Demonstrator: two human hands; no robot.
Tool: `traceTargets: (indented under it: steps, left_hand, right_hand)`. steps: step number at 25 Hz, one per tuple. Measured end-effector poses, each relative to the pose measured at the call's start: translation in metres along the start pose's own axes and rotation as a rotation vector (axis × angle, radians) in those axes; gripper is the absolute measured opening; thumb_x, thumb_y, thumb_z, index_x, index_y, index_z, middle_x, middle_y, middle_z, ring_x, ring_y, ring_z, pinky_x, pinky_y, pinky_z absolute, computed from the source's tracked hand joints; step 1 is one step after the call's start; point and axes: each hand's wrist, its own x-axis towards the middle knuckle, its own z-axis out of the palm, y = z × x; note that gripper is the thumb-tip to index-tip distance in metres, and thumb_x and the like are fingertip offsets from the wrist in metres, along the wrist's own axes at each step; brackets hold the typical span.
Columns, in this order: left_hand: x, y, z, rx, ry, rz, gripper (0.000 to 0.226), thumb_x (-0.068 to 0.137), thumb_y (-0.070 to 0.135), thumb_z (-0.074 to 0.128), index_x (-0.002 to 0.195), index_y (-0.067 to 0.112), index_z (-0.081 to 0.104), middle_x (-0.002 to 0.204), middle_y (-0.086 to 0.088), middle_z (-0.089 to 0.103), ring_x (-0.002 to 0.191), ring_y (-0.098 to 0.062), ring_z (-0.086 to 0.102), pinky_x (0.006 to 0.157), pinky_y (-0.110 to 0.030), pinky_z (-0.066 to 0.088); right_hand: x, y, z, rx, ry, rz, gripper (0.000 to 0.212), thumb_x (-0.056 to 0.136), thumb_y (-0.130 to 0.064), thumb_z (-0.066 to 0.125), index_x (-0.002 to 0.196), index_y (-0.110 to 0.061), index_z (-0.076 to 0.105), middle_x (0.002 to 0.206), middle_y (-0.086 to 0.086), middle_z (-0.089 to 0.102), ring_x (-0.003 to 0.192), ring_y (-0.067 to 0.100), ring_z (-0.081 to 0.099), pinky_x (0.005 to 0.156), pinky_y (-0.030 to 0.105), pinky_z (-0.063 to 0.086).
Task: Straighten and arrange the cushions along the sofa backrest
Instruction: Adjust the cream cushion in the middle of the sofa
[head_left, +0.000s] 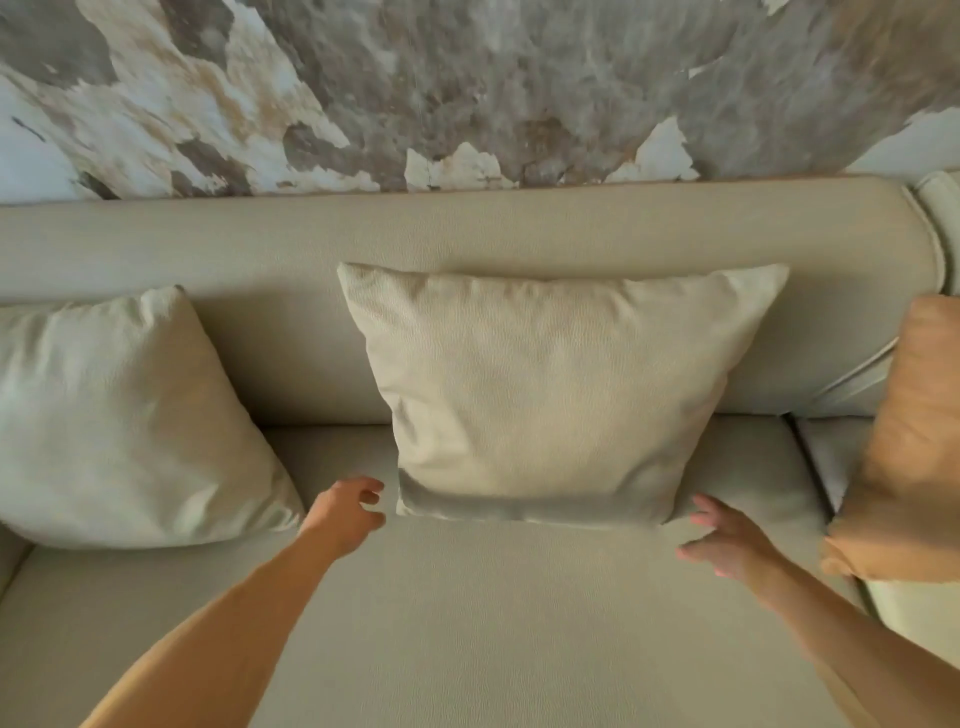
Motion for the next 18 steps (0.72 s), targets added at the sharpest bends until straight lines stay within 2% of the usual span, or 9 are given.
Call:
traceTargets:
  steps: [1, 4, 6, 7, 9, 11, 16, 18]
  left_hand:
    - [0.007, -0.006, 0.014, 0.038, -0.006, -0.013, 0.051, 0.083, 0.016, 0.072, 0.131, 0.018, 0.057, 0.119, -0.002, 0.064, 0.092, -0.017, 0.058, 0.077, -0.027, 0.049]
    - [0.027, -0.015, 0.042, 0.092, 0.043, -0.013, 0.057, 0.085, 0.024, 0.072, 0.137, 0.019, 0.051, 0.128, -0.006, 0.060, 0.102, -0.023, 0.059, 0.077, -0.028, 0.047]
    - [0.043, -0.014, 0.055, 0.148, 0.094, 0.032, 0.046, 0.084, 0.028, 0.072, 0.127, 0.019, 0.058, 0.120, -0.008, 0.063, 0.101, -0.027, 0.061, 0.075, -0.031, 0.048]
    - [0.049, -0.013, 0.061, 0.158, 0.120, 0.054, 0.034, 0.084, 0.029, 0.072, 0.114, 0.018, 0.062, 0.112, -0.008, 0.065, 0.094, -0.028, 0.062, 0.071, -0.032, 0.048]
    - [0.057, -0.013, 0.069, 0.161, 0.175, 0.074, 0.016, 0.084, 0.029, 0.071, 0.088, 0.019, 0.059, 0.096, -0.009, 0.066, 0.079, -0.026, 0.060, 0.065, -0.034, 0.046]
    - [0.058, -0.012, 0.071, 0.147, 0.207, 0.072, 0.017, 0.086, 0.026, 0.070, 0.079, 0.022, 0.055, 0.084, -0.006, 0.066, 0.074, -0.026, 0.060, 0.063, -0.036, 0.049]
    - [0.049, -0.021, 0.063, 0.173, 0.156, 0.153, 0.009, 0.090, 0.031, 0.065, 0.088, 0.022, 0.064, 0.086, 0.000, 0.067, 0.080, -0.024, 0.062, 0.069, -0.039, 0.056]
    - [0.048, -0.022, 0.068, 0.197, 0.167, 0.136, 0.012, 0.091, 0.032, 0.063, 0.089, 0.021, 0.062, 0.087, -0.001, 0.066, 0.076, -0.022, 0.061, 0.068, -0.040, 0.056]
  right_hand:
    - [0.012, 0.009, 0.016, -0.096, 0.041, -0.028, 0.081, 0.069, -0.011, 0.081, 0.141, -0.015, 0.046, 0.135, 0.012, 0.055, 0.111, 0.027, 0.056, 0.089, 0.031, 0.042]
    - [0.035, 0.013, 0.043, -0.187, 0.168, -0.117, 0.044, 0.077, -0.017, 0.078, 0.115, -0.009, 0.058, 0.106, 0.009, 0.061, 0.102, 0.029, 0.061, 0.077, 0.028, 0.039]
    - [0.048, 0.011, 0.048, -0.197, 0.236, -0.148, 0.026, 0.081, -0.018, 0.074, 0.098, -0.011, 0.056, 0.091, 0.005, 0.062, 0.080, 0.026, 0.061, 0.066, 0.029, 0.040]
    - [0.054, 0.011, 0.049, -0.181, 0.277, -0.158, 0.021, 0.081, -0.019, 0.073, 0.091, -0.012, 0.056, 0.086, 0.004, 0.065, 0.072, 0.022, 0.060, 0.062, 0.029, 0.042]
    - [0.065, 0.016, 0.051, -0.131, 0.334, -0.175, 0.016, 0.082, -0.021, 0.073, 0.081, -0.014, 0.059, 0.079, 0.003, 0.069, 0.072, 0.023, 0.063, 0.065, 0.033, 0.048]
    - [0.069, 0.021, 0.049, -0.130, 0.365, -0.156, 0.014, 0.085, -0.025, 0.069, 0.076, -0.018, 0.060, 0.077, 0.003, 0.069, 0.077, 0.027, 0.065, 0.068, 0.036, 0.049]
    - [0.060, 0.028, 0.016, -0.440, 0.419, -0.183, 0.022, 0.089, -0.032, 0.062, 0.070, -0.024, 0.054, 0.071, -0.002, 0.061, 0.066, 0.023, 0.056, 0.054, 0.028, 0.039]
    - [0.060, 0.033, 0.020, -0.580, 0.415, -0.210, 0.017, 0.089, -0.032, 0.062, 0.076, -0.022, 0.058, 0.074, -0.001, 0.062, 0.071, 0.023, 0.056, 0.058, 0.030, 0.046]
